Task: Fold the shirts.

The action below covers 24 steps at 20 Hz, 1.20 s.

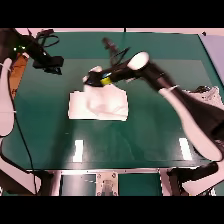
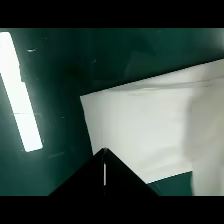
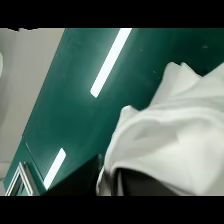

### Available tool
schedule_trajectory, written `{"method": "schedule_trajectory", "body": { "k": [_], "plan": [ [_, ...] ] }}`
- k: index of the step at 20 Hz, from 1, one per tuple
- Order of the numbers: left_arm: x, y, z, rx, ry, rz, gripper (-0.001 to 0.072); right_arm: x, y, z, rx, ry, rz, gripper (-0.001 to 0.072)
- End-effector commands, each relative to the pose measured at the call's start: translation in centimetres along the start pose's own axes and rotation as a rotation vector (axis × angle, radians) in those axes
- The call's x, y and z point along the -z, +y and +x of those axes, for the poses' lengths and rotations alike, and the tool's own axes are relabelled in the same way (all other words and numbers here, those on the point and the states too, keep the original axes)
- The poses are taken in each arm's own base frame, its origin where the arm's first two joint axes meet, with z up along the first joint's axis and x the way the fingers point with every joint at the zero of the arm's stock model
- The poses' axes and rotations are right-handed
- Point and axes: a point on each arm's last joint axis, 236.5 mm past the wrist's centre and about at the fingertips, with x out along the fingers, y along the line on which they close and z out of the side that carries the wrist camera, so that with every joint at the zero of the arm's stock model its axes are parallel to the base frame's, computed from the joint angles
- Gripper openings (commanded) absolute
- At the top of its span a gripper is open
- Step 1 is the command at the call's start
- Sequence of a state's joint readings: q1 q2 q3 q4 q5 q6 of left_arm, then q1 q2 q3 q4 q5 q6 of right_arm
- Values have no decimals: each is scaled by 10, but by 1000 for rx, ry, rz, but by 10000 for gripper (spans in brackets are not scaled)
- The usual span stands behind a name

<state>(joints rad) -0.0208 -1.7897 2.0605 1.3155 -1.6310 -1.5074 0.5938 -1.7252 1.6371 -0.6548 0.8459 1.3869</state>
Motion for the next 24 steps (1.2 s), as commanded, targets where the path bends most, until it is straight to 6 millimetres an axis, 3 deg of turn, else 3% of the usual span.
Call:
{"method": "schedule_trajectory", "body": {
  "k": [1,3,4,5,6,8,11,13,15,16,17,19,24],
  "plan": [
    [6,31,-19,-27,-6,-33,22,16,0,103,13,-174,55,504],
    [10,42,-22,-31,2,-53,23,24,-3,108,10,-145,59,492],
    [10,47,-23,-34,-2,-49,23,24,-5,99,7,-112,40,407],
    [9,49,-24,-35,-5,-51,23,21,-9,86,1,-73,29,155],
    [9,51,-24,-42,-7,-50,22,17,-21,66,11,-32,19,16],
    [6,52,-24,-45,-20,-49,22,4,-59,21,64,26,40,16],
    [3,52,-24,-47,-32,-49,22,-4,-148,-68,251,77,153,16],
    [2,53,-24,-48,-35,-49,23,5,-195,-118,344,55,234,17],
    [1,53,-24,-48,-40,-49,22,36,-233,-148,389,58,358,43],
    [0,53,-24,-49,-44,-49,22,56,-248,-151,393,75,426,282],
    [-2,53,-24,-50,-52,-49,22,72,-260,-148,393,76,483,573],
    [-3,54,-24,-51,-59,-49,23,88,-266,-127,346,52,565,602],
    [-4,54,-22,-50,-61,-58,23,99,-209,-35,156,66,574,602]
  ]
}}
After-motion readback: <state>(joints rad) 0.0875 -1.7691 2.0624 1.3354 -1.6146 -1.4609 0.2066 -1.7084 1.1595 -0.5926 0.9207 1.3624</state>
